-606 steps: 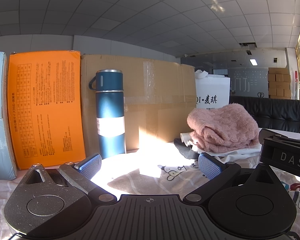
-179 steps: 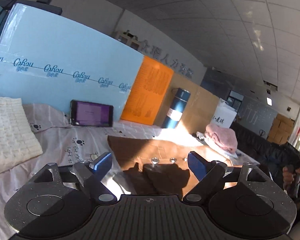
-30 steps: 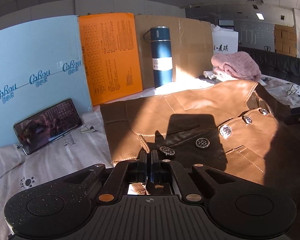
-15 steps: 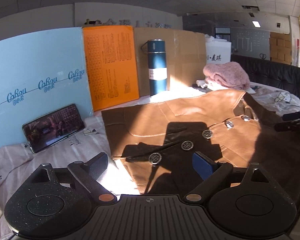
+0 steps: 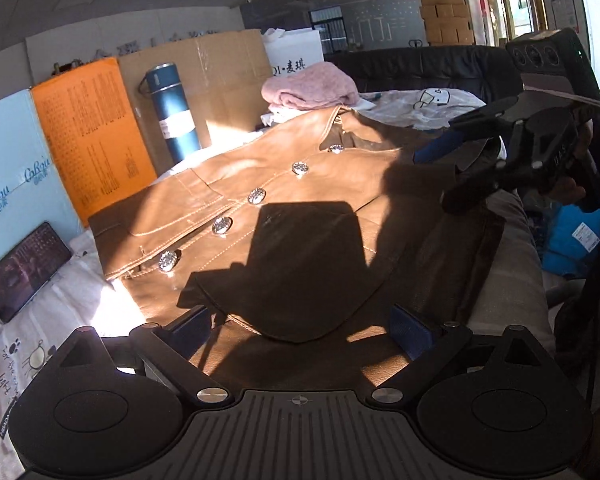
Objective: Fold clothes
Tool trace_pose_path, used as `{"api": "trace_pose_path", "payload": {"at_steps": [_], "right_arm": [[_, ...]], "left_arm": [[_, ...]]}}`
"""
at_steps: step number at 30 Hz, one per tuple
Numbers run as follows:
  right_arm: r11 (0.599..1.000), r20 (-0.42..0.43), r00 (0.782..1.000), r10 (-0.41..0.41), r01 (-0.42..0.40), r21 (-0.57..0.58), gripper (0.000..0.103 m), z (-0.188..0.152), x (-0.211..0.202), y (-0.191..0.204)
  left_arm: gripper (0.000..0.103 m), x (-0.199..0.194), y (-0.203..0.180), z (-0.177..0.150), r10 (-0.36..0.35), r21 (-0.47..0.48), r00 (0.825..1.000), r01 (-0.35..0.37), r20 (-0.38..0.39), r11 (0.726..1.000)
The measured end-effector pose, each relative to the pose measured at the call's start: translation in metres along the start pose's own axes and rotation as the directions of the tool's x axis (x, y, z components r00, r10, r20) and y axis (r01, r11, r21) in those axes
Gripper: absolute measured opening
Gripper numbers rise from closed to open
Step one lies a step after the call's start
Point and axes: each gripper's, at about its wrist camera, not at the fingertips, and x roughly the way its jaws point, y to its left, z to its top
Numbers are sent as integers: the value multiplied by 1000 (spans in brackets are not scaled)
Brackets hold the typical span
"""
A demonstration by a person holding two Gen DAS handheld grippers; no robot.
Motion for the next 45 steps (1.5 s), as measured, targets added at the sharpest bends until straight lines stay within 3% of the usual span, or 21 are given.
{"api": "trace_pose_path", "payload": {"at_steps": [3, 9, 11, 15, 17, 23, 27, 30, 34, 35, 37, 38, 39, 41, 45], "right_arm": [[998, -44, 998, -43, 41, -56, 103, -11, 4, 11], [998, 40, 998, -56, 56, 5, 103, -13, -24, 4], [998, 55, 997, -61, 60, 11, 103, -14, -34, 2], [996, 62, 994, -92, 92, -3, 103, -21, -52, 1], [991, 51, 990, -129, 130, -24, 103, -25, -58, 0], [942, -36, 951, -307, 298, -154, 103, -34, -55, -2], [939, -46, 952, -302, 289, -185, 103, -34, -47, -8], [940, -39, 959, -282, 268, -212, 103, -29, -39, -7], [957, -33, 980, -197, 185, -224, 103, -24, -29, -4], [962, -30, 985, -168, 157, -225, 103, -22, -26, -3], [969, -22, 994, -109, 101, -223, 103, -20, -23, 0], [972, -18, 997, -79, 73, -222, 103, -18, -22, 2], [973, -15, 998, -56, 51, -225, 103, -17, -21, 4], [971, -12, 999, -34, 30, -238, 103, -14, -20, 9], [957, -32, 985, -172, 159, -244, 103, -17, -15, -5]], "left_arm": [[98, -8, 0, -1, 24, 1, 1000, -24, 12, 1000], [98, -33, -4, -3, 30, 27, 999, -31, 39, 999], [99, -40, -11, -6, -2, 64, 1000, 1, 25, 998], [100, -31, -25, -10, 57, 153, 997, -49, -49, 987], [100, -26, -32, -12, 90, 197, 993, -73, -80, 978], [100, -11, -36, -8, 124, 247, 992, -112, -33, 962], [100, -1, -38, -5, 123, 266, 992, -120, 5, 956], [100, -1, -43, -6, 138, 335, 990, -140, 30, 932], [100, -3, -40, -6, 164, 334, 985, -170, 45, 927], [95, -3, -37, -5, 164, 313, 985, -173, 55, 934], [74, -4, -30, -2, 134, 266, 988, -149, 77, 952], [54, -4, -25, 0, 113, 229, 990, -130, 86, 965], [45, -4, -20, 2, 95, 198, 991, -113, 94, 974], [45, -3, -15, 4, 81, 173, 992, -96, 94, 980], [48, 1, -17, 2, 63, 206, 996, -74, 58, 976]]}}
